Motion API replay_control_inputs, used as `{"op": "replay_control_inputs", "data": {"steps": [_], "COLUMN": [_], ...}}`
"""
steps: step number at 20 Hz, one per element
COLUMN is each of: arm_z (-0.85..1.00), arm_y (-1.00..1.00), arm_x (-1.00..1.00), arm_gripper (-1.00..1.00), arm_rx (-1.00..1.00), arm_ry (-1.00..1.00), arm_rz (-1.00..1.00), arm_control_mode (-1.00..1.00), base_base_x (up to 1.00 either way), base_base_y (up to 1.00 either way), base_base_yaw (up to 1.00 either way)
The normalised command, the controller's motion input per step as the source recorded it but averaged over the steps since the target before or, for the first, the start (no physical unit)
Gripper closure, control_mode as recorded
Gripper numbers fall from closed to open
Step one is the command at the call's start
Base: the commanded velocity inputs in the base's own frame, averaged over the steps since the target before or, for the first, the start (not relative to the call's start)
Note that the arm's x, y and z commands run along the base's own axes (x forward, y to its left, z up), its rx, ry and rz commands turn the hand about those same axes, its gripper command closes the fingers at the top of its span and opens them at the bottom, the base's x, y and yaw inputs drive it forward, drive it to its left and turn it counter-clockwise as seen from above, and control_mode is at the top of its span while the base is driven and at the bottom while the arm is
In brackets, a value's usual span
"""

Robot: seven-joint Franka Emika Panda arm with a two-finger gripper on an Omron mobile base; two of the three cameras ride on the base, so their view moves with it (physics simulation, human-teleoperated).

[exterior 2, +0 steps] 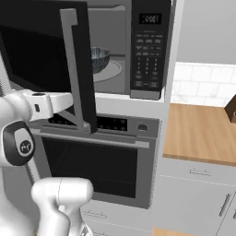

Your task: Open the microwave, place the bowl with waffle inside the microwave, then close the microwave door and turn it on.

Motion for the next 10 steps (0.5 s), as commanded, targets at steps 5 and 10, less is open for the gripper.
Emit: {"op": "replay_control_inputs", "data": {"steps": [5, 10], "arm_z": [0.00, 0.00], "arm_y": [-0.21, -0.02], "arm_x": [0.49, 0.48], "arm_gripper": [-1.00, -1.00], "arm_rx": [0.00, 0.00], "arm_ry": [0.01, 0.01], "arm_rz": [0.16, 0.04], "arm_control_mode": [-1.00, -1.00], "base_base_x": [0.00, 0.00], "base_base_y": [0.00, 0.00], "base_base_yaw": [0.00, 0.00]}}
